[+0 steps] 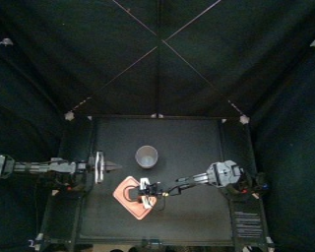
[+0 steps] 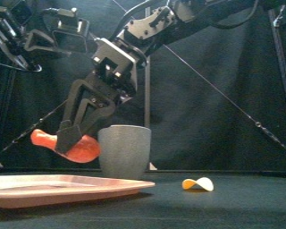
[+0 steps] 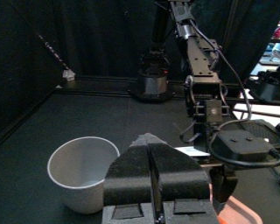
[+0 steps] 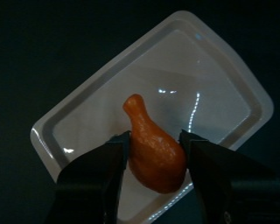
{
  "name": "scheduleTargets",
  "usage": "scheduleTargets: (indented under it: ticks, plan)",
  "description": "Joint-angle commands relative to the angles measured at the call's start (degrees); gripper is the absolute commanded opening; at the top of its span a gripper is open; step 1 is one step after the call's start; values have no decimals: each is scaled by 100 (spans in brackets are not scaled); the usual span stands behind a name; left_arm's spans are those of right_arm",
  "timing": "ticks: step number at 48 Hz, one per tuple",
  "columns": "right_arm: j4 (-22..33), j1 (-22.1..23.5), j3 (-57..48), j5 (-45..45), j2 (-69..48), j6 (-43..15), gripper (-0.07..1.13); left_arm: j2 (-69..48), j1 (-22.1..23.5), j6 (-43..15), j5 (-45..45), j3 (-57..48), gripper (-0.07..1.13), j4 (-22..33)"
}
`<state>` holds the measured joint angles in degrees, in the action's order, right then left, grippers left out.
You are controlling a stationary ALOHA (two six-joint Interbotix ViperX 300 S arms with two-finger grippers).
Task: Pick the drumstick then place it on the pink plate
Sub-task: Drop drumstick on the pink plate and return to neutral
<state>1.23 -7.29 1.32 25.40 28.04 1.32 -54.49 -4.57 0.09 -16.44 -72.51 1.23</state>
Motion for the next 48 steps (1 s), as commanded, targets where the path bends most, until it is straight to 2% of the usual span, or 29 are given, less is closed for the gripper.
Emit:
scheduleTargets:
  ticks: [1, 10, 24, 32, 39, 48]
  plan:
    - [-70, 35, 272, 211, -62, 9, 84, 18, -18, 0, -26, 79, 10, 26]
    - [-9, 35, 510, 343, 35, 18, 94, 26, -18, 0, -26, 88, 12, 26]
    - [237, 35, 668, 334, -114, -35, 95, 26, -18, 0, -26, 79, 13, 26]
    - [281, 158, 387, 220, -492, -387, 95, 18, -18, 0, -26, 79, 13, 26]
    - [299, 246, -185, -457, -896, -633, 94, 18, -18, -9, -18, 62, 13, 26]
    - [264, 352, -1230, -1802, -1529, -791, 95, 26, -18, 0, -26, 26, 13, 26]
